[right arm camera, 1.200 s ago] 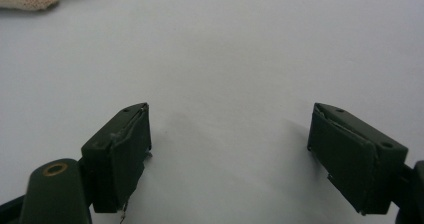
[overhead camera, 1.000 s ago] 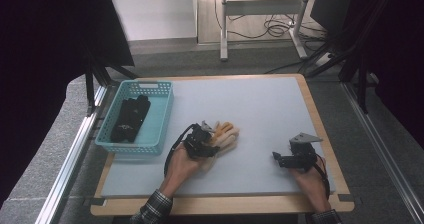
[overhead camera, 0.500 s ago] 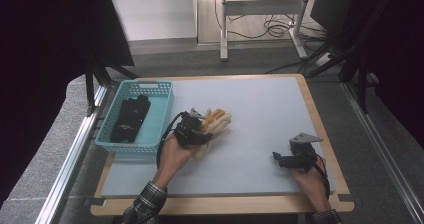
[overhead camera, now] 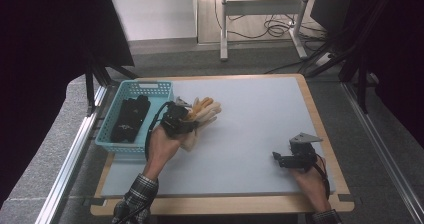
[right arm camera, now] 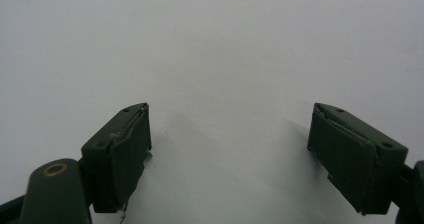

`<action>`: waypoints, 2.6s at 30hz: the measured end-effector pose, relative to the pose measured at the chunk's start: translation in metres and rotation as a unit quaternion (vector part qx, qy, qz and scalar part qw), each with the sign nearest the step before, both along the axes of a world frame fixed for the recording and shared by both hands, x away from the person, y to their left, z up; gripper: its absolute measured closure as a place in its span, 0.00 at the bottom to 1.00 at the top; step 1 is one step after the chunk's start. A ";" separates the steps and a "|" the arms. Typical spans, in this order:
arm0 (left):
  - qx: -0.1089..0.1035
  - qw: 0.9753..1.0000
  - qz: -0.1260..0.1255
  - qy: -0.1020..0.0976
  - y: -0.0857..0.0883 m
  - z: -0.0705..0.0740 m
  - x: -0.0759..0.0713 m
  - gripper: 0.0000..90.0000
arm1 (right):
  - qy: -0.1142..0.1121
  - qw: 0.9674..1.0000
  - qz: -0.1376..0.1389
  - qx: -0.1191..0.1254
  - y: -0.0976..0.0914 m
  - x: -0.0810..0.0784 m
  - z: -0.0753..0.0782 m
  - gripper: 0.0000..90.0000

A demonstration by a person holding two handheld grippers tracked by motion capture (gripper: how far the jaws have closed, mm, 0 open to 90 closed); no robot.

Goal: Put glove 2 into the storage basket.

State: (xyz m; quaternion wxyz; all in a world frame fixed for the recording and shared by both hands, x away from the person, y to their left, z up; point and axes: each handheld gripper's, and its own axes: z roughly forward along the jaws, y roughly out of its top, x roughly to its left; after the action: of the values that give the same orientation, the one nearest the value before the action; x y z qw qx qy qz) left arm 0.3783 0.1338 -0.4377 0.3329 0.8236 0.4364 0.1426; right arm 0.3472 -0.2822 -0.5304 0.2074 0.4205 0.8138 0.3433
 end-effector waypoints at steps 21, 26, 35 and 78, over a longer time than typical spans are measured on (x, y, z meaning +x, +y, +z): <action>0.002 0.993 0.116 -0.026 0.084 0.036 0.015 0.80 | 0.000 1.000 0.000 0.000 0.000 0.000 0.000 0.19; 0.001 0.987 0.162 -0.015 0.115 0.031 0.022 0.79 | 0.000 1.000 0.000 0.000 0.000 0.000 0.000 0.19; -0.002 0.976 0.216 0.016 0.148 0.005 0.041 0.78 | 0.000 1.000 0.000 0.000 0.000 0.000 0.000 0.19; 0.045 0.965 0.256 0.036 0.155 -0.030 0.065 0.85 | 0.000 1.000 0.000 0.000 0.000 0.000 0.000 0.19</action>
State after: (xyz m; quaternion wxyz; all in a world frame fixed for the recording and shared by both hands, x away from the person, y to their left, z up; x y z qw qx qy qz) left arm 0.4434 0.2888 -0.4674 0.2318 0.7028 0.6379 0.2131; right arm 0.3472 -0.2822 -0.5304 0.2074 0.4204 0.8137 0.3436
